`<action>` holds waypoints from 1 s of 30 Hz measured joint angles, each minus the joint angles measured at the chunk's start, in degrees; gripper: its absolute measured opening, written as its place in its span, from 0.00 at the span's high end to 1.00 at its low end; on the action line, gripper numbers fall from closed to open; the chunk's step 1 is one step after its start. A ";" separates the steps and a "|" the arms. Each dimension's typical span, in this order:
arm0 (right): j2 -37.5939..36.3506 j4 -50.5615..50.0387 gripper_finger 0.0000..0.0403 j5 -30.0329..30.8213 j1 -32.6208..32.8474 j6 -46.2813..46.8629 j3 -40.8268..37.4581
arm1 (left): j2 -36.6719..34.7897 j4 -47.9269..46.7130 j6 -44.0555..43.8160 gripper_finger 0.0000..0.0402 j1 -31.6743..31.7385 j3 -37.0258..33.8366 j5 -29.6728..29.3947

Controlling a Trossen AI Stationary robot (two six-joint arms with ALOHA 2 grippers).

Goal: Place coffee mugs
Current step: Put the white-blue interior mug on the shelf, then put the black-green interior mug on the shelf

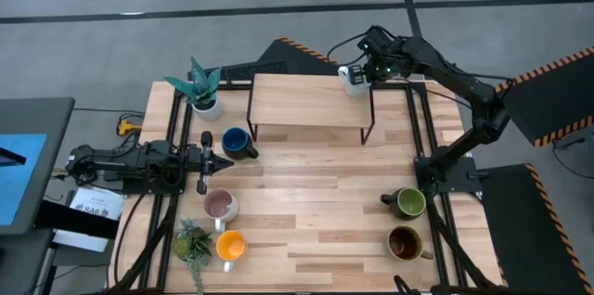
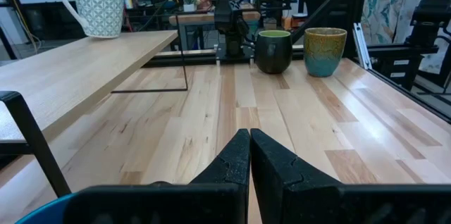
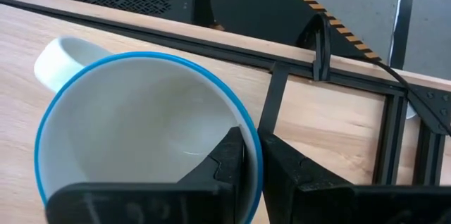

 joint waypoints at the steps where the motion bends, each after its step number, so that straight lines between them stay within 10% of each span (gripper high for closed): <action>1: 0.00 0.06 0.84 0.01 -0.01 -0.01 0.00 | 0.00 0.00 0.00 1.00 0.00 0.00 0.00; 30: -2.77 1.81 0.46 0.25 -3.46 -2.42 1.99 | -0.01 -0.02 0.02 1.00 0.04 0.00 0.00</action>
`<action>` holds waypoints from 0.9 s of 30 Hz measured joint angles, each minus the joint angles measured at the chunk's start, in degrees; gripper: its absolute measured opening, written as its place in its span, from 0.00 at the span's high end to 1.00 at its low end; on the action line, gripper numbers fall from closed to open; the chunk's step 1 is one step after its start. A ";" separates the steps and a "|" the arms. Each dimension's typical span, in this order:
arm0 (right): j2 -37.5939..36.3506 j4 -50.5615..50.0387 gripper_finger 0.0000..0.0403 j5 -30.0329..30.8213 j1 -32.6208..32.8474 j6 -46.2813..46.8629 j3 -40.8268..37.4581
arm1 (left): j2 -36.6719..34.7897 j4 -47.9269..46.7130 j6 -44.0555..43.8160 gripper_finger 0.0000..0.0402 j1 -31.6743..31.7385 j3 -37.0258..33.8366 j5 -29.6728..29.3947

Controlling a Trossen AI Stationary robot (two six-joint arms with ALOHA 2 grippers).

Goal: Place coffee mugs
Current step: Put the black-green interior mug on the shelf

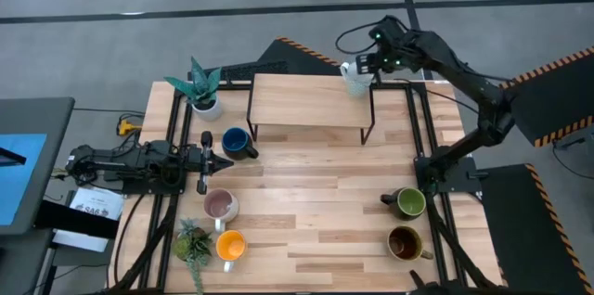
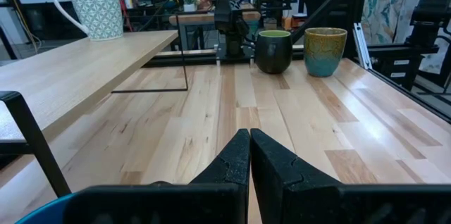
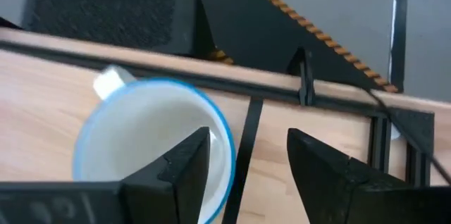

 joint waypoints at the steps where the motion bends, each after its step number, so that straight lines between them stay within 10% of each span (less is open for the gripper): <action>1: -0.54 -0.01 0.46 -0.04 0.00 -0.65 0.41 | 0.00 0.01 -0.02 1.00 0.00 0.00 0.00; 14: -15.30 -12.15 0.47 -16.14 10.91 -8.19 0.83 | 0.01 0.00 0.00 1.00 -0.02 0.00 0.00; 27: -23.01 -20.26 0.47 -26.22 49.00 10.62 -17.43 | 0.01 0.00 -0.03 1.00 -0.07 0.00 0.00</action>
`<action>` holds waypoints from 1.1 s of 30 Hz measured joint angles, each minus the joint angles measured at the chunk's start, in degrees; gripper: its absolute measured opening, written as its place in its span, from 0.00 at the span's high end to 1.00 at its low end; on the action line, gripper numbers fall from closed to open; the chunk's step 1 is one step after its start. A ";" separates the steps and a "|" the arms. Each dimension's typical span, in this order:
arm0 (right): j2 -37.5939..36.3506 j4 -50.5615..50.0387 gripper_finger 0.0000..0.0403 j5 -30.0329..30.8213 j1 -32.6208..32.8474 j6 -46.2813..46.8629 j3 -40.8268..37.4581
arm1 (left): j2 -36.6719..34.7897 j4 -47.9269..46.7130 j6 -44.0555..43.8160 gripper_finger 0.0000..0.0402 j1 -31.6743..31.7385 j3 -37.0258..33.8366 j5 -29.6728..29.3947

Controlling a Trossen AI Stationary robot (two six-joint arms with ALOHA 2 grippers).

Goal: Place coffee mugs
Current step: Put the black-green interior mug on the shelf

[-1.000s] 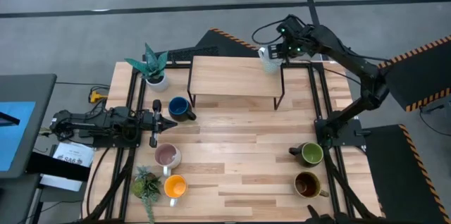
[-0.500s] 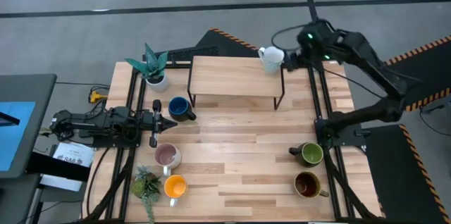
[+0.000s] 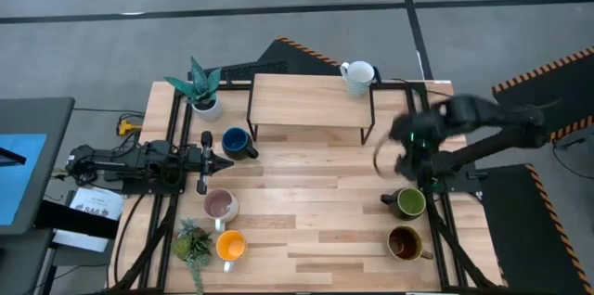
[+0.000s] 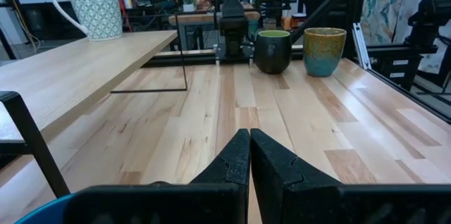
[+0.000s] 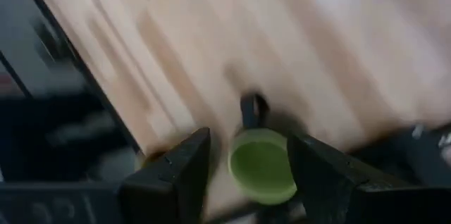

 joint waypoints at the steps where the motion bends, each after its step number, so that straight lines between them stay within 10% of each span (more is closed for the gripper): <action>1: -0.15 0.06 0.47 -0.63 2.78 1.23 -1.80 | -0.02 0.00 0.01 1.00 0.00 0.00 0.00; 12: 3.93 0.74 0.47 6.27 21.40 -9.37 -14.53 | -0.02 0.01 0.03 1.00 0.00 0.00 -0.01; 33: 16.24 8.81 0.47 11.07 21.57 -24.77 -23.09 | -0.02 0.02 0.03 1.00 0.05 0.00 0.00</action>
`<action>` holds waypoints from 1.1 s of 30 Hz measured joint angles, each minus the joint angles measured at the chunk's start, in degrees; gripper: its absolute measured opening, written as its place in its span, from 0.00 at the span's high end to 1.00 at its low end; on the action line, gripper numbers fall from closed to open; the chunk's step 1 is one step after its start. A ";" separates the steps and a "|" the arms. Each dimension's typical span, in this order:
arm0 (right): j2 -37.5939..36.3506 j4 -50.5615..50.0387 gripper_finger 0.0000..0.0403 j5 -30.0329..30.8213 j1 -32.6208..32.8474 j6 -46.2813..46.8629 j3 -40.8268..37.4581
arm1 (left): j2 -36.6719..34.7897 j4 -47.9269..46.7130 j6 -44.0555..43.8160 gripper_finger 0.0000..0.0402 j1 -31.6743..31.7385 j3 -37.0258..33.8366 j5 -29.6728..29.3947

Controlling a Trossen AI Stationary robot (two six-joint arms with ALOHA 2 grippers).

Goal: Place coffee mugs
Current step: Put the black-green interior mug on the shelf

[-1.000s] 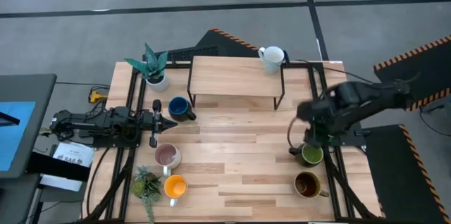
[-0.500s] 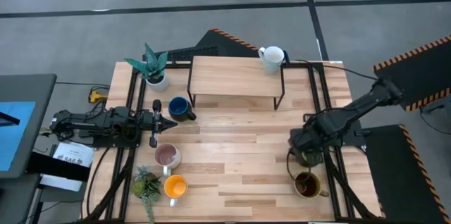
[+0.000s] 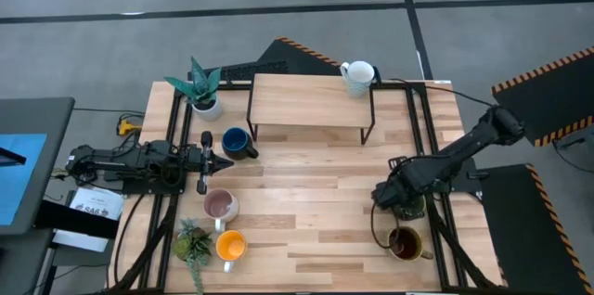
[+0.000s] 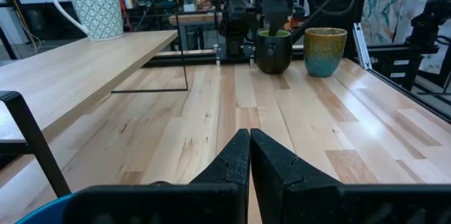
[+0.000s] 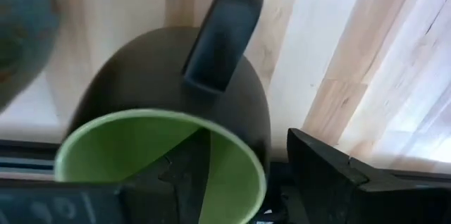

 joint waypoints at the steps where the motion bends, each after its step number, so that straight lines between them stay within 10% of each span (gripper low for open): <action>1: 0.45 0.22 0.47 0.01 -0.02 0.00 -0.41 | 0.01 -0.01 -0.01 1.00 0.01 0.00 0.00; 6: 1.63 0.32 0.57 0.02 -0.38 0.02 -0.68 | 0.00 -0.02 -0.01 1.00 0.01 0.00 0.00; 11: 0.98 -0.42 0.89 0.16 -2.29 0.63 0.16 | 0.00 -0.01 -0.01 1.00 0.01 0.00 -0.01; 16: -1.35 -4.08 0.91 -1.14 -7.94 -0.36 5.76 | 0.01 0.00 0.00 1.00 0.01 0.00 0.00; 24: -1.73 -7.06 0.91 -3.34 -22.48 0.18 32.77 | 0.00 -0.01 -0.01 1.00 -0.01 0.00 0.00; 33: 15.39 -14.37 0.91 7.44 -33.85 -9.91 64.27 | 0.00 -0.02 -0.02 1.00 -0.01 0.00 0.00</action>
